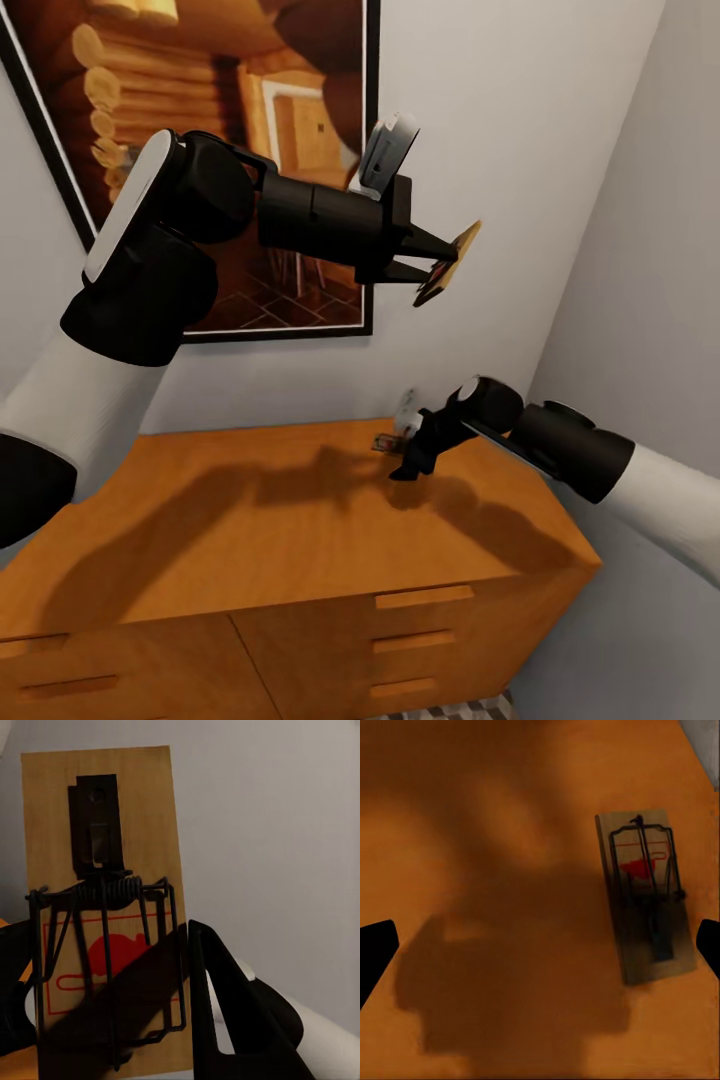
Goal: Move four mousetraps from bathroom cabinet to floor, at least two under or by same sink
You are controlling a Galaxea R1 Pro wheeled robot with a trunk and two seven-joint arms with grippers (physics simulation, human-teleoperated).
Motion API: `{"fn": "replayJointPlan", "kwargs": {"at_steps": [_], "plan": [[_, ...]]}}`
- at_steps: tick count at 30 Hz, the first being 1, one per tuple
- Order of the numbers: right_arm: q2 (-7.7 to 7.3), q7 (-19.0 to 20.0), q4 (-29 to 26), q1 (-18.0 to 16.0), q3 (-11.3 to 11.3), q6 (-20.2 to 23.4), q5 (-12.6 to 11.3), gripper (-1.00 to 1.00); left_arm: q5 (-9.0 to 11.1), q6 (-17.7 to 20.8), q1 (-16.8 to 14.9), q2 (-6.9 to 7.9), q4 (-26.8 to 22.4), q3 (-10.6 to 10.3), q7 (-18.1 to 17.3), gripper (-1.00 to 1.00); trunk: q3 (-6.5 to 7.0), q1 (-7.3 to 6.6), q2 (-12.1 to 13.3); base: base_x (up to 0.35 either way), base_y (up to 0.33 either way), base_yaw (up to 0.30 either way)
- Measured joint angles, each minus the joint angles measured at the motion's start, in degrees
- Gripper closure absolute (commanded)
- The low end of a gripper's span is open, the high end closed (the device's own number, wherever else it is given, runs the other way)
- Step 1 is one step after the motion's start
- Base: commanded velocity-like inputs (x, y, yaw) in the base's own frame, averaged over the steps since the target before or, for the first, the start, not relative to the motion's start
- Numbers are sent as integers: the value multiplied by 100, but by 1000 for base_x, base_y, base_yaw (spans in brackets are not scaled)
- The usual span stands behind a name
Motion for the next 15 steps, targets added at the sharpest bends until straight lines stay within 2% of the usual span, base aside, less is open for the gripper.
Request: {"fn": "replayJointPlan", "kwargs": {"at_steps": [5, 15], "plan": [[-30, 15, 9, -1, -49, 12, 289, -100, -2, 0, 2, -4, 1, -1, 0, 100, 0, 0, 0, 8, -6, 0], [-20, 15, 18, -1, -50, 14, 353, -100, -3, 0, 5, -12, 1, -1, 0, 100, 0, 0, 0, 118, -56, 0]]}}
